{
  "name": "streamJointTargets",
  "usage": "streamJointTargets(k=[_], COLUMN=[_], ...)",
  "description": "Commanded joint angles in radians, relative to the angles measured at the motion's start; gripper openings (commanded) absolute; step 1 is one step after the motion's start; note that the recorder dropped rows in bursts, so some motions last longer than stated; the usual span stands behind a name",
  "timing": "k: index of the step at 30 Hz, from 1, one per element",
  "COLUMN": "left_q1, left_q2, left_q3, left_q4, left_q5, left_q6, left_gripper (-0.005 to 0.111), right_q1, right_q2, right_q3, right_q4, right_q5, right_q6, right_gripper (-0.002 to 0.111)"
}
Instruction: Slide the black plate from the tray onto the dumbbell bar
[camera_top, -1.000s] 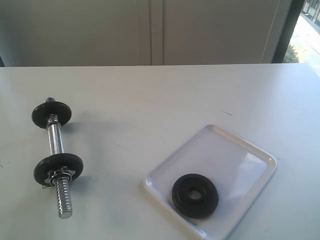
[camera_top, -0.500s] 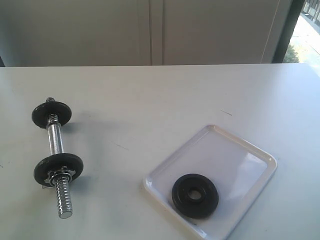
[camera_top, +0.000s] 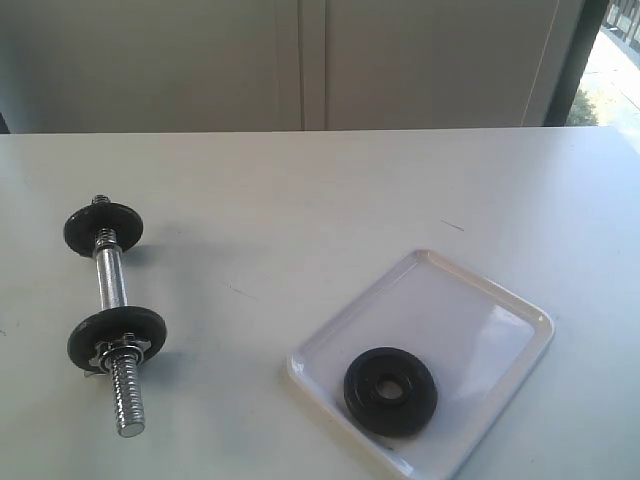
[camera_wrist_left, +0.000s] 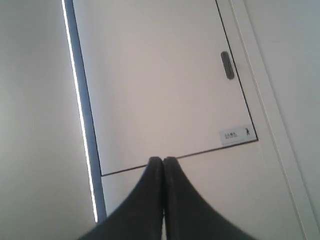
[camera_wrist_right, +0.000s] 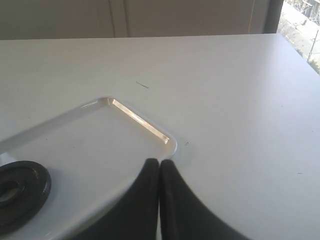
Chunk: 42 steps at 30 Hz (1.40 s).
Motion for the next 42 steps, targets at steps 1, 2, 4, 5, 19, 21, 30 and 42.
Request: streamJointTargets(k=[1, 2, 4, 5, 19, 21, 30, 42], left_q1=[0.001, 0.001, 0.001, 0.001, 0.001, 0.001, 0.001, 0.001], left_q2=[-0.003, -0.003, -0.003, -0.003, 0.089, 0.155, 0.278, 0.276], left_q3=[0.004, 0.004, 0.004, 0.004, -0.105, -0.151, -0.249, -0.260], left_q4=[0.000, 0.000, 0.000, 0.000, 0.000, 0.000, 0.059, 0.068], left_q5=[-0.108, -0.114, -0.120, -0.123, -0.117, -0.120, -0.242, -0.376], left_q6=[-0.055, -0.074, -0.109, -0.120, -0.157, -0.159, -0.223, -0.362], left_gripper=[0.000, 0.000, 0.000, 0.000, 0.000, 0.000, 0.000, 0.000], right_q1=[0.002, 0.002, 0.002, 0.002, 0.011, 0.011, 0.011, 0.011], right_q2=[-0.005, -0.005, -0.005, -0.005, -0.005, -0.005, -0.005, -0.005], right_q3=[0.005, 0.005, 0.005, 0.005, 0.005, 0.005, 0.005, 0.005], right_q4=[0.000, 0.000, 0.000, 0.000, 0.000, 0.000, 0.000, 0.000], right_q5=[-0.009, -0.009, -0.009, -0.009, -0.009, -0.009, -0.009, -0.009], right_q6=[0.003, 0.003, 0.003, 0.003, 0.003, 0.003, 0.003, 0.003], right_gripper=[0.000, 0.000, 0.000, 0.000, 0.000, 0.000, 0.000, 0.000])
